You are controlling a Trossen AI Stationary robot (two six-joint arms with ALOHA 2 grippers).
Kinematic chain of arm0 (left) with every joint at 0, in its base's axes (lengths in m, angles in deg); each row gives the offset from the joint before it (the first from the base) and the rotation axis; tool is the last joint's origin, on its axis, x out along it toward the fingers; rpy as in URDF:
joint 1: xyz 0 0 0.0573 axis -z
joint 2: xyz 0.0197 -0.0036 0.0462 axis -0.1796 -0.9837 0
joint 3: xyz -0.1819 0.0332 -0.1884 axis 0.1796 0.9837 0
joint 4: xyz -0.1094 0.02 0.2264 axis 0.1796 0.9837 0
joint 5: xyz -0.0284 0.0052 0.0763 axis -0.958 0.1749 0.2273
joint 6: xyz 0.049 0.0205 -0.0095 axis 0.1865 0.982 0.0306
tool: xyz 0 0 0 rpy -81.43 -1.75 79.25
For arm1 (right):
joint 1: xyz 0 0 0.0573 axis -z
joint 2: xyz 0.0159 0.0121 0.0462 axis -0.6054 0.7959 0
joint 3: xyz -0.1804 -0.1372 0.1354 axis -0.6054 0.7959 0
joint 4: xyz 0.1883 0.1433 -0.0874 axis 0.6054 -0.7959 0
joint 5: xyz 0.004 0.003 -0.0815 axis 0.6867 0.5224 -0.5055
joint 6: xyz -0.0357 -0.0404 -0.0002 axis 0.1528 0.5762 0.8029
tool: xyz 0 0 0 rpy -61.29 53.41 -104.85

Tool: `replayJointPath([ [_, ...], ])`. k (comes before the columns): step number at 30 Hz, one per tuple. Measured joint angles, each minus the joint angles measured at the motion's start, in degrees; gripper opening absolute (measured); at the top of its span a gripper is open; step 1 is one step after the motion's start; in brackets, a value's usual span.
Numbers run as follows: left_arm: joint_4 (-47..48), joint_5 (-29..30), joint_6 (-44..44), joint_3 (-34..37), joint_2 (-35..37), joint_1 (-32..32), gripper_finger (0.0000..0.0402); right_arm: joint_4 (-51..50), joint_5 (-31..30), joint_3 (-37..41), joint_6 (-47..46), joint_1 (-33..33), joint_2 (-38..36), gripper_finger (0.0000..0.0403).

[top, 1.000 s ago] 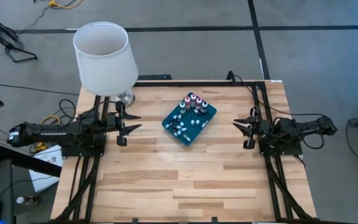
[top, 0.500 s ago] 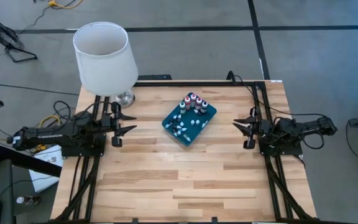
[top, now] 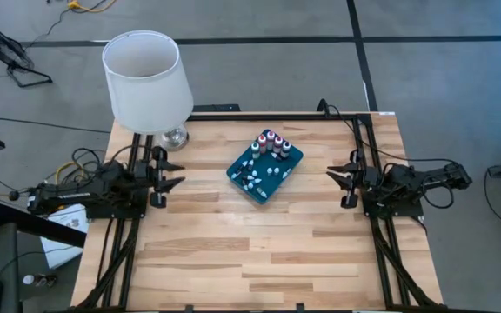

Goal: Pick & Place food coloring
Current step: Return to Home Position

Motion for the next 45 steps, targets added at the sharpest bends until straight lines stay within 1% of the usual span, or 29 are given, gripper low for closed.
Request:
replayJointPath([
  [2, 3.2, -2.2, -1.1, 0.0, 1.2, 0.6, 0.0142, 0.0, 0.0, 0.0, 0.0, 0.0, 0.0, 0.0059],
  [4, 4.8, -2.6, -1.9, 0.0, 2.4, 1.7, 0.0142, 0.0, 0.0, 0.0, 0.1, 0.0, 0.0, 0.0059],
  [7, 5.0, -2.7, -1.9, 0.0, 3.9, 4.1, 0.0142, 0.3, 0.0, 0.0, 0.2, 0.0, 0.0, 0.0059],
  [10, 4.2, -2.5, -0.1, 0.0, 5.0, 7.2, 0.0142, 0.4, 0.0, 0.0, 0.0, 0.0, 0.0, 0.0059],
  [12, 3.4, -1.2, 1.2, 0.0, 4.9, 9.4, 0.0142, 0.5, 0.1, 0.0, 0.0, 0.0, 0.0, 0.0059],
  [17, 3.9, 4.7, 4.2, 0.0, 4.7, 14.0, 0.0142, 0.7, 0.1, 0.0, 0.0, 0.0, 0.0, 0.0059],
  [20, 5.1, 6.0, 5.6, 0.0, 4.7, 15.5, 0.0142, 0.7, 0.2, 0.0, -0.2, 0.0, 0.0, 0.0059],
  [25, 8.0, 6.9, 5.5, 0.0, 4.8, 16.1, 0.0142, 0.7, 2.1, 0.0, -0.2, 0.0, 0.0, 0.0059],
  [33, 10.8, 8.4, 5.3, 0.0, 4.8, 16.1, 0.0142, 0.5, 2.9, -0.1, -0.8, 0.0, 0.0, 0.0059],
  [37, 15.3, 10.2, 5.3, -1.0, 4.8, 16.1, 0.0142, -1.7, 2.9, -0.8, -1.7, 0.0, 0.0, 0.0059],
  [45, 15.1, 10.5, 5.3, 0.1, 4.8, 16.1, 0.0142, -1.9, 2.9, -0.9, -2.1, 0.0, 0.0, 0.0059],
])
